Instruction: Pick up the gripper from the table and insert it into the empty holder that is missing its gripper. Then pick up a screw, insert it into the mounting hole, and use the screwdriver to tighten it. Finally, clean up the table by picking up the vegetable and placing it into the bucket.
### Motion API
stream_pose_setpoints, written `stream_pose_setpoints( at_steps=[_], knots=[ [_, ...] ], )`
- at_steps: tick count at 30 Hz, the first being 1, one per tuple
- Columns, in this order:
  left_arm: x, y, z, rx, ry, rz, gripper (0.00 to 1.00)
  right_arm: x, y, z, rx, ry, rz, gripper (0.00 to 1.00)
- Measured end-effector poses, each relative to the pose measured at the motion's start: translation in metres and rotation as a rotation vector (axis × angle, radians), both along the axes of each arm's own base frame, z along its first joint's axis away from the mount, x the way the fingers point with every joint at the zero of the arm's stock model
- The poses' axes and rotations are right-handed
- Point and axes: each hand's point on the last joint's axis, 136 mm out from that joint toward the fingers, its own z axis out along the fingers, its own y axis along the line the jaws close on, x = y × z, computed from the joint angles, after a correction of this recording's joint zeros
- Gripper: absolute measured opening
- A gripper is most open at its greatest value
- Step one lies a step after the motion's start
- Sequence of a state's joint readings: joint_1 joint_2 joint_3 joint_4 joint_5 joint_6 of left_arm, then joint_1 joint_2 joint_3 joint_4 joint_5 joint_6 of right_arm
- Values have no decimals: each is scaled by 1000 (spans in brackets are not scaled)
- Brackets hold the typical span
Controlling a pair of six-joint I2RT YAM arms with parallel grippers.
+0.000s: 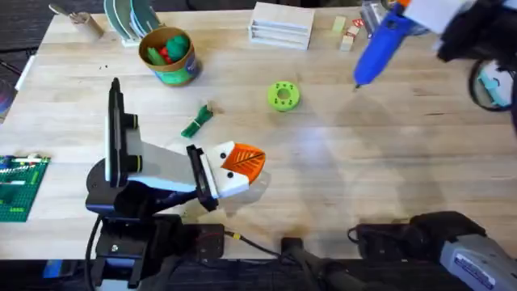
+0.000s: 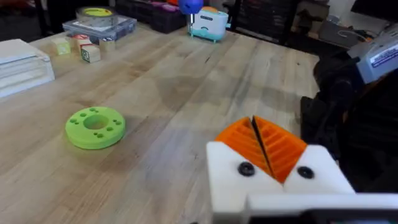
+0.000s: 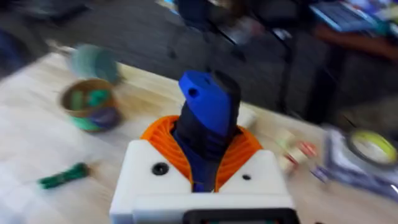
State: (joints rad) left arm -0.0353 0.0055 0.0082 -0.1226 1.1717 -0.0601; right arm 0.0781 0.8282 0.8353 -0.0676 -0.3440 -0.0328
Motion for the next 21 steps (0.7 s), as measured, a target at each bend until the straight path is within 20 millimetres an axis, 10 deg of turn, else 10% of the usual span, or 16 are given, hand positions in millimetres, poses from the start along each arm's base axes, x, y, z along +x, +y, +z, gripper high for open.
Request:
stream_pose_setpoints(
  at_steps=[12,21],
  knots=[
    [0,0,0,0,0,0,11,-64,138,63,137,-270,488,136],
    [0,0,0,2,-6,0,11,-101,207,64,194,-310,716,126]
  ],
)
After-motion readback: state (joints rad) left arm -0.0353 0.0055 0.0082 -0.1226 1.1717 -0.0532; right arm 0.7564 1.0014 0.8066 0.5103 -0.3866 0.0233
